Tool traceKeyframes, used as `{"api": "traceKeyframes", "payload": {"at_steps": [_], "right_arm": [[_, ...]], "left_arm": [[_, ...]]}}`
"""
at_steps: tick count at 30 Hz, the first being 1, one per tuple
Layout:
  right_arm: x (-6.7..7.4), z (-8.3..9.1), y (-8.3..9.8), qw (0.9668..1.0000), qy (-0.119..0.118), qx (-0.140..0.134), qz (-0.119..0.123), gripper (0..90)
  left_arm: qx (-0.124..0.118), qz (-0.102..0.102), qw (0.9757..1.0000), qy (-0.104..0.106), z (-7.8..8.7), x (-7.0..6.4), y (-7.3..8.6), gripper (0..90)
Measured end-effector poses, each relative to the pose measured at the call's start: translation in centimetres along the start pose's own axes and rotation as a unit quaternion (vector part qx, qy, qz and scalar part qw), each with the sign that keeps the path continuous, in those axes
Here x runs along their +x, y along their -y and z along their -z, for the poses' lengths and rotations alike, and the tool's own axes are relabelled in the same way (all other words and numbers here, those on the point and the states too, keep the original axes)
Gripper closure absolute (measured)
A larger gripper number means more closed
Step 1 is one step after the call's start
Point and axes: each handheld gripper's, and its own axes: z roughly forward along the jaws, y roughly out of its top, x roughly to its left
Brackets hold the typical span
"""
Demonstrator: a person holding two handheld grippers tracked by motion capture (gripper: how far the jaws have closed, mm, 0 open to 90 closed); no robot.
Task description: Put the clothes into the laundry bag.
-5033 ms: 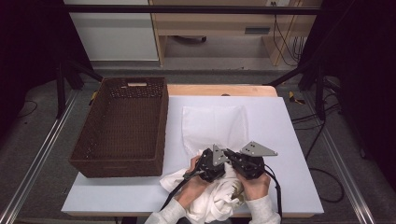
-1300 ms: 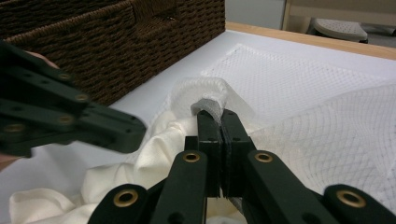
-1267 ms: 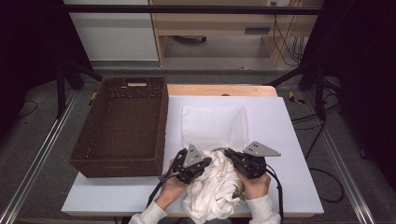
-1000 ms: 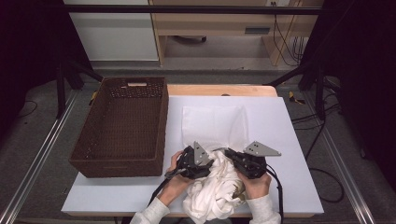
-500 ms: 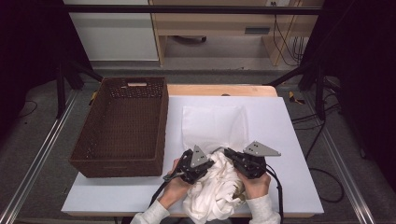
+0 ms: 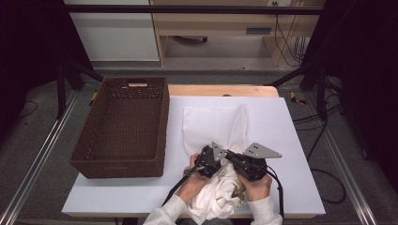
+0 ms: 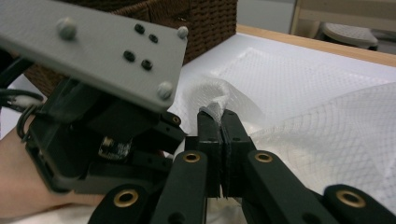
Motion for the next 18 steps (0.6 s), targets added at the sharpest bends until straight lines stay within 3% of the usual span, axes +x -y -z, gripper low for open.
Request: {"api": "traceKeyframes", "payload": {"at_steps": [2,4,8,10,12,15,16,18], "right_arm": [[-0.3,0.2,0.2,0.9999,0.0,-0.003,-0.011,89.0],[-0.9,0.4,0.3,0.9997,0.004,-0.007,-0.022,89.0],[-1.4,0.6,0.5,0.9995,0.007,-0.01,-0.03,89.0],[-1.4,0.5,0.5,0.9995,0.007,-0.01,-0.03,89.0],[-1.3,0.3,0.5,0.9995,0.007,-0.008,-0.03,88.9],[-1.1,0.1,0.6,0.9996,0.007,-0.005,-0.027,88.9],[-1.1,0.0,0.6,0.9996,0.007,-0.004,-0.028,89.0],[-1.1,-0.1,0.6,0.9996,0.007,-0.001,-0.027,88.9]], "left_arm": [[-0.007,0.002,0.9999,0.007,0.5,0.1,0.2,84.7],[-0.021,0.019,0.9993,0.024,1.6,0.5,0.4,79.2],[-0.045,0.033,0.9973,0.047,5.2,1.4,0.8,44.9],[-0.047,0.039,0.9953,0.075,6.8,1.4,1.1,35.8],[-0.041,0.029,0.9947,0.089,7.6,0.8,1.5,29.8],[-0.03,0.014,0.995,0.094,7.2,-0.1,1.9,28.0],[-0.016,-0.001,0.9964,0.084,5.7,-0.9,2.1,28.2],[-0.013,0.018,0.9945,0.102,4.4,-1.1,2.2,31.7]]}}
